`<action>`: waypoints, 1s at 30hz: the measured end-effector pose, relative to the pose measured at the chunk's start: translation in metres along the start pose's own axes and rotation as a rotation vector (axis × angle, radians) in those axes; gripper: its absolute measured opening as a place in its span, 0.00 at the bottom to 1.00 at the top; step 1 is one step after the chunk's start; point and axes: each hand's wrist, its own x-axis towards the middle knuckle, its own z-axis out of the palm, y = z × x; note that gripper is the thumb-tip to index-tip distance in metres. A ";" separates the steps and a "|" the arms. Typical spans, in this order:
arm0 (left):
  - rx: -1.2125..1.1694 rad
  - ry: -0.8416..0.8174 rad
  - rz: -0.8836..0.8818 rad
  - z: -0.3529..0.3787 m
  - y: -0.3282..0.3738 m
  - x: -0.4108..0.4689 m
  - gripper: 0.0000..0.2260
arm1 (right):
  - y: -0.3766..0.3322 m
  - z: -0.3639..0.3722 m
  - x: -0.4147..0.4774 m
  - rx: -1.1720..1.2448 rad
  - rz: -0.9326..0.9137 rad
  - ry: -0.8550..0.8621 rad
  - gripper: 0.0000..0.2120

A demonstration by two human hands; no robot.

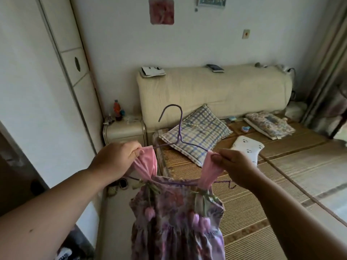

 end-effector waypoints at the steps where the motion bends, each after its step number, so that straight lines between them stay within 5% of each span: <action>1: -0.009 -0.018 -0.002 0.009 -0.001 0.010 0.06 | 0.009 -0.001 0.003 0.013 0.015 0.009 0.08; 12: 0.021 -0.230 0.050 0.102 -0.004 0.087 0.09 | 0.075 0.011 0.003 -0.101 0.290 -0.029 0.12; 16: -0.086 -0.425 0.082 0.144 -0.019 0.122 0.09 | 0.089 0.031 0.007 -0.143 0.445 -0.020 0.12; 30: -0.152 -0.761 0.461 0.284 -0.069 0.247 0.12 | 0.103 0.121 0.044 0.099 0.980 0.215 0.14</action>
